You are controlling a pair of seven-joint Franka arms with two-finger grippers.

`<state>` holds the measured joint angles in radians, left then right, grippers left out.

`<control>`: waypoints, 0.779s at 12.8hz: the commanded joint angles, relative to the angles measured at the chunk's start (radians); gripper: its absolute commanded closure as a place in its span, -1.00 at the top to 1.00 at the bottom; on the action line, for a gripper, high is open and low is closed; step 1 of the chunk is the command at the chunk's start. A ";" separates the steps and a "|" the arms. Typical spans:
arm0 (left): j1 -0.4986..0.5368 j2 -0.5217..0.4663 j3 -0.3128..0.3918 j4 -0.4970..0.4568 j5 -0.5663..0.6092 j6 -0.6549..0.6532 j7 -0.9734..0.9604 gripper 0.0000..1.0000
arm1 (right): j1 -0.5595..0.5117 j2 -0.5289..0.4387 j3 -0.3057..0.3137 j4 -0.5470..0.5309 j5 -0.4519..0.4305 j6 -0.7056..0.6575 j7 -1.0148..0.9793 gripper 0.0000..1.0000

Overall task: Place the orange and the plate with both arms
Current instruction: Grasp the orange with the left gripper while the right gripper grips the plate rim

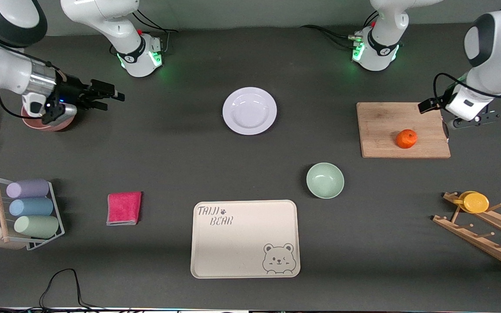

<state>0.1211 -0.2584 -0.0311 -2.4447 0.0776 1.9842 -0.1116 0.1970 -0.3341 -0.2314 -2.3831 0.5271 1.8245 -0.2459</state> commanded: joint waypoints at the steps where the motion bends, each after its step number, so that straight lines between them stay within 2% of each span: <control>1: 0.009 0.019 -0.003 -0.138 0.001 0.191 0.020 1.00 | 0.005 -0.011 -0.003 -0.138 0.155 0.091 -0.169 1.00; 7: 0.029 0.244 -0.003 -0.148 -0.001 0.457 0.018 1.00 | 0.004 0.124 -0.005 -0.280 0.476 0.134 -0.545 1.00; 10: 0.029 0.315 -0.003 -0.143 -0.001 0.538 0.006 1.00 | 0.005 0.251 -0.005 -0.309 0.621 0.134 -0.738 1.00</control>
<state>0.1406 0.0222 -0.0298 -2.5994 0.0775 2.4921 -0.1116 0.1978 -0.1718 -0.2310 -2.6817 1.0538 1.9481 -0.8513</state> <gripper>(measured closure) 0.000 0.000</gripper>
